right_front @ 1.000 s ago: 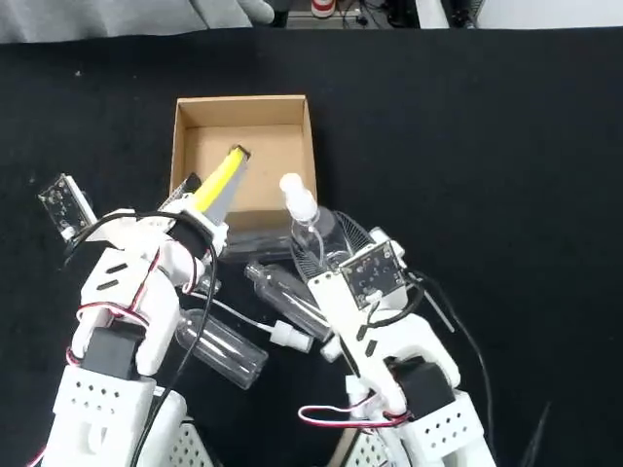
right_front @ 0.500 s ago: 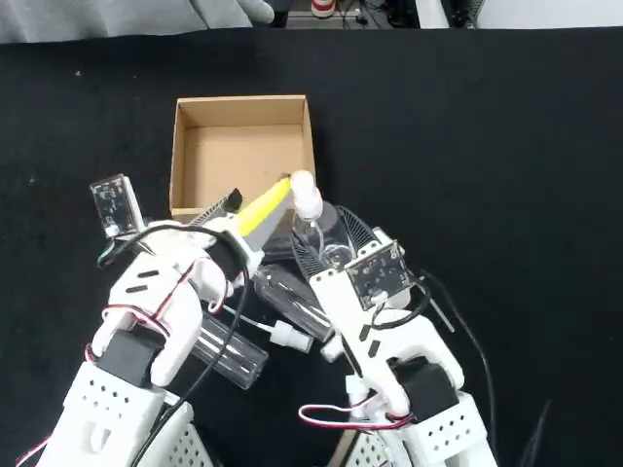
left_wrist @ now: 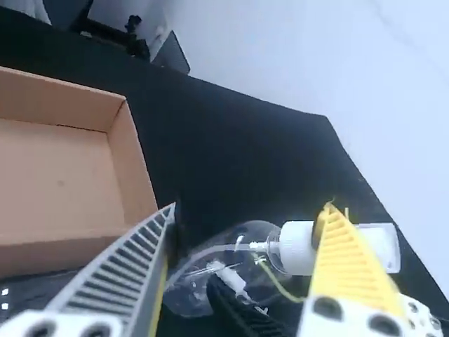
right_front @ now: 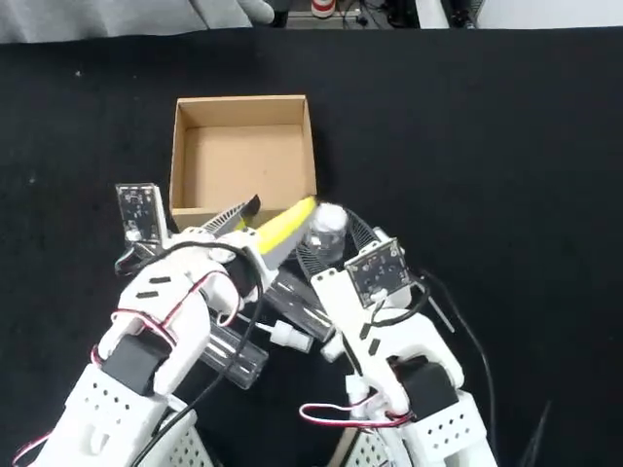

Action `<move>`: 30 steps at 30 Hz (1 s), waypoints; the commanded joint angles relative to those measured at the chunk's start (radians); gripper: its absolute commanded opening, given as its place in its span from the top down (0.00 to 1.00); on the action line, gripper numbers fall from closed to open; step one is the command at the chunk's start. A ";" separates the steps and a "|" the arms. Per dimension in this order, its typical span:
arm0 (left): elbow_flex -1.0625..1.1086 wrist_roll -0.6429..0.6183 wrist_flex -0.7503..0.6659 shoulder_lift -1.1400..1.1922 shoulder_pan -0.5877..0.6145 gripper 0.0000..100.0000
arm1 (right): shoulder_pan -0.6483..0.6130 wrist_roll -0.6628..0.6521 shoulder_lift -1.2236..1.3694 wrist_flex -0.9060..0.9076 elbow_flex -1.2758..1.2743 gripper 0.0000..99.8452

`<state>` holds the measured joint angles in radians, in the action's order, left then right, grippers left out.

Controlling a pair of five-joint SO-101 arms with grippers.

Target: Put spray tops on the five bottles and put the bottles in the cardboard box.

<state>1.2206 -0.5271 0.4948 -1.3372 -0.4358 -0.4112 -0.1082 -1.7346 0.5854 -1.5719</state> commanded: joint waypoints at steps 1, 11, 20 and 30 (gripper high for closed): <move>0.013 0.026 0.006 0.002 -0.041 0.71 | -0.006 0.000 -0.027 -0.023 0.053 0.97; -0.015 -0.009 0.006 -0.002 0.064 0.71 | 0.015 -0.002 -0.027 -0.021 0.036 0.97; -0.028 -0.018 0.005 -0.002 0.245 0.71 | 0.071 -0.002 -0.027 -0.021 -0.010 0.97; -0.018 -0.018 0.014 -0.002 0.433 0.71 | 0.114 -0.002 -0.027 0.012 -0.021 0.97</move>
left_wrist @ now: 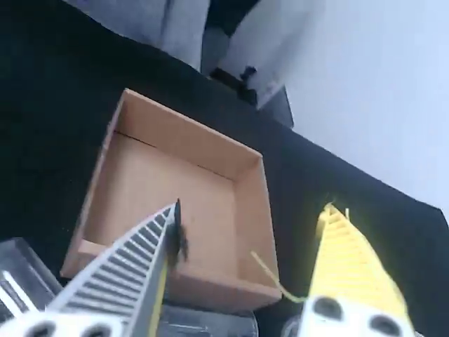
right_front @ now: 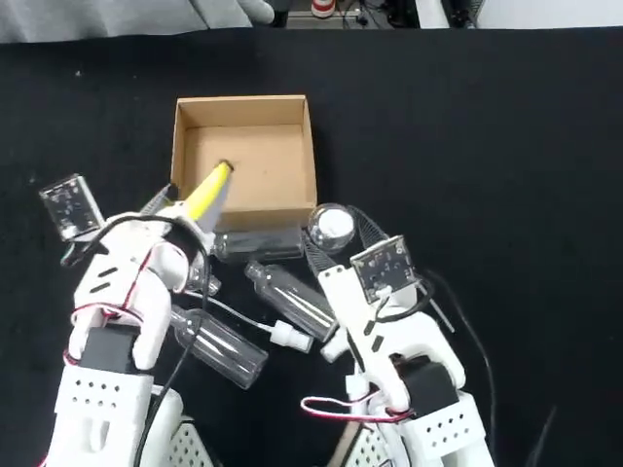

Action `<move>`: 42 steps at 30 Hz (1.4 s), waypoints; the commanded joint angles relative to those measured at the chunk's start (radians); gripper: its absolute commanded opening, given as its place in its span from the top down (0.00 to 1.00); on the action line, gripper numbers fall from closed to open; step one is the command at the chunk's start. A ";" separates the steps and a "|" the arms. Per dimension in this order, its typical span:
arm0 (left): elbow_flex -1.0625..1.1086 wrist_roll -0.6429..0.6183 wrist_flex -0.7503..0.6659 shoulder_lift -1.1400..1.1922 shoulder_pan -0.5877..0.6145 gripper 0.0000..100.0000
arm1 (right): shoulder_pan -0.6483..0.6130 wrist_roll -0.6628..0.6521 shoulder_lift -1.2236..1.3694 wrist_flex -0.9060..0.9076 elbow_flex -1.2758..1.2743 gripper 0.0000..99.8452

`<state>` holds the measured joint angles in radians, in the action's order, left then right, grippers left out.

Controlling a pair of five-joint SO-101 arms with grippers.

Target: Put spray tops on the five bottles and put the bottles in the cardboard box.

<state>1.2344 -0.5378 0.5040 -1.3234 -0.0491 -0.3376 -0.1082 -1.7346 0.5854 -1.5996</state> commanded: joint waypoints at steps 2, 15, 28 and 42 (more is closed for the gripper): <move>-0.028 -0.008 0.005 -0.015 0.076 0.71 | 0.051 0.002 -0.027 0.012 0.007 0.97; 0.050 0.121 -0.005 -0.015 0.246 0.88 | 0.054 0.002 -0.027 0.012 0.004 0.97; 0.153 0.120 -0.003 -0.015 0.311 0.94 | 0.054 0.006 -0.027 0.012 -0.015 0.97; 0.236 0.121 -0.005 -0.015 0.311 0.97 | 0.049 0.086 -0.027 0.006 -0.016 0.97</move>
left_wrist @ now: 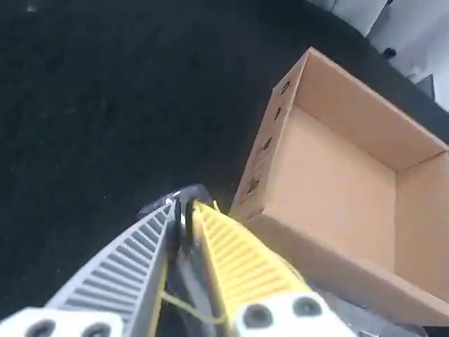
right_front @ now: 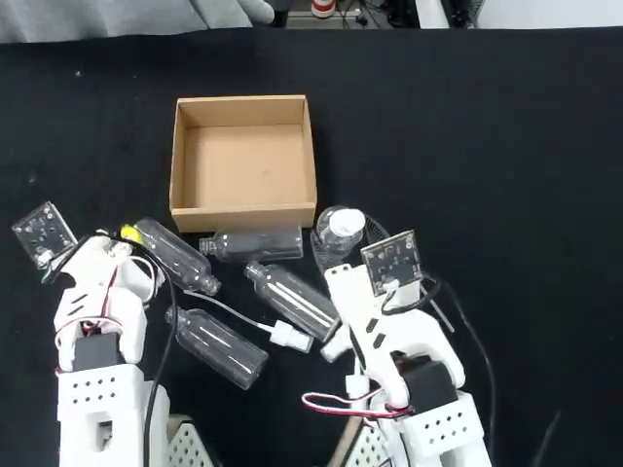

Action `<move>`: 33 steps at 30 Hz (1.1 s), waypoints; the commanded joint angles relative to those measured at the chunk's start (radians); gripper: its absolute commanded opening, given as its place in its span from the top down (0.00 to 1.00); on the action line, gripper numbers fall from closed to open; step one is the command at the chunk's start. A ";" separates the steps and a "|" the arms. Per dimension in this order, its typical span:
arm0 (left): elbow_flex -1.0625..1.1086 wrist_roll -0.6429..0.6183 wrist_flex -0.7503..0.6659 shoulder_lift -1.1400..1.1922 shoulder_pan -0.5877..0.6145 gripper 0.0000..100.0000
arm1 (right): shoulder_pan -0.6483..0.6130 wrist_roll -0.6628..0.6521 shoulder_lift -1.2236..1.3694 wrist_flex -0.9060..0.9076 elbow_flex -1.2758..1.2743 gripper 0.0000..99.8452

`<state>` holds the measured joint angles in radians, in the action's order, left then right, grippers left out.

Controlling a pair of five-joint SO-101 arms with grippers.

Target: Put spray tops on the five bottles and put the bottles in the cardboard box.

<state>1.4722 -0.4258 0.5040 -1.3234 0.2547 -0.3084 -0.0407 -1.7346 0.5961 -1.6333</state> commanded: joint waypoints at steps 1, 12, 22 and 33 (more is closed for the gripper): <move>-0.001 0.009 -0.005 -0.015 0.007 0.97 | 0.021 0.020 -0.027 -0.005 0.018 0.97; 0.018 0.009 -0.005 -0.015 0.053 0.97 | 0.021 0.023 -0.027 0.002 0.064 0.97; 0.022 0.029 -0.005 -0.015 0.053 0.97 | 0.020 0.023 -0.016 0.043 0.263 0.97; 0.047 0.143 -0.006 -0.015 0.042 0.97 | -0.046 0.017 0.077 0.084 0.515 0.97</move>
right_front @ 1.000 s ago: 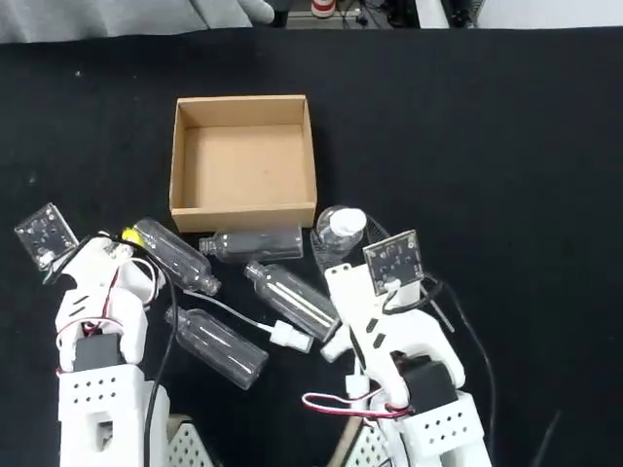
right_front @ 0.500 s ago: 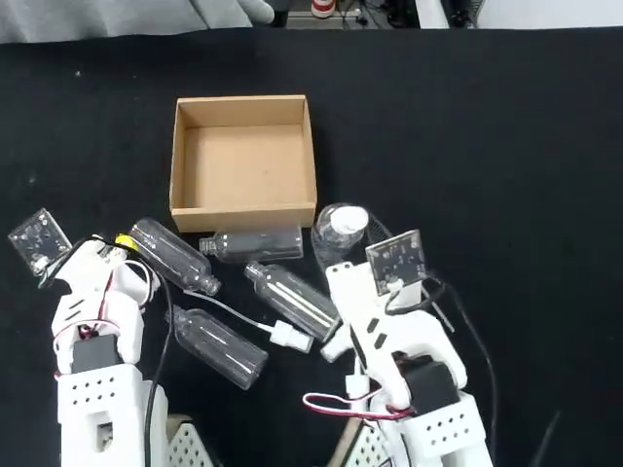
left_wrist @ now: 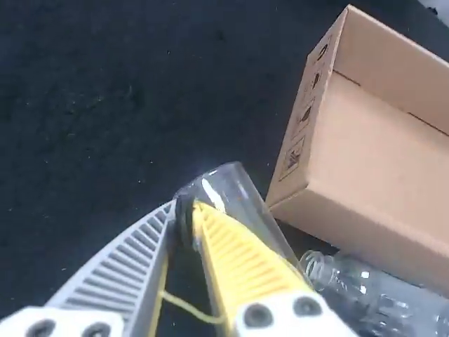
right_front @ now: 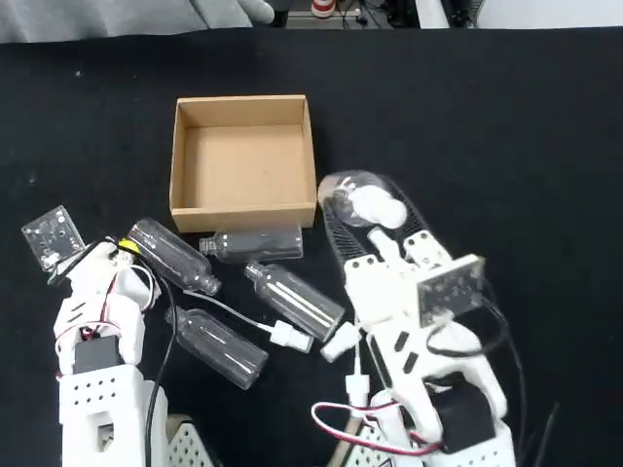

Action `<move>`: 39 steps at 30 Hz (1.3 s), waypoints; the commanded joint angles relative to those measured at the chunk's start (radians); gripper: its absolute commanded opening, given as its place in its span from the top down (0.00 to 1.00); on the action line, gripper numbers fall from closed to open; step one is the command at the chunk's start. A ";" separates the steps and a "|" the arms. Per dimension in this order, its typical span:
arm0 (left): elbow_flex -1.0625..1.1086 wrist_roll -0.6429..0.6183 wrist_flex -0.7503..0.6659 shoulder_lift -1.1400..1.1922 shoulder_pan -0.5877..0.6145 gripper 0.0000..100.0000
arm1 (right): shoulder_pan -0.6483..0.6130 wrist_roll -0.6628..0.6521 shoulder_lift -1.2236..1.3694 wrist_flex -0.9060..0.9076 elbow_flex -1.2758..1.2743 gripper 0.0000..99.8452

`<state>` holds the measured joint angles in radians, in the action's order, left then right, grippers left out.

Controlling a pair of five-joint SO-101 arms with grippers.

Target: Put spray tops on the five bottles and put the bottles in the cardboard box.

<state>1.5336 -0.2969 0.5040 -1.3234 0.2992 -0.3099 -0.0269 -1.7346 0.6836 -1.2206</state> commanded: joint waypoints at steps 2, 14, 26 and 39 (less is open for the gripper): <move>-0.015 0.017 -0.006 -0.015 -0.002 0.97 | -0.066 0.003 0.143 -0.005 0.148 0.97; -0.012 0.021 -0.006 -0.015 -0.002 0.97 | -0.087 0.008 0.530 -0.017 0.430 0.97; 0.090 0.021 -0.222 -0.015 0.008 0.97 | -0.127 0.003 0.857 -0.267 0.464 0.97; 0.090 0.021 -0.229 -0.015 0.010 0.97 | -0.147 0.006 1.187 -0.365 0.634 0.97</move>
<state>1.6379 -0.2877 0.3000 -1.3234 0.2992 -0.4373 -0.0238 -0.5808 0.3537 -0.6851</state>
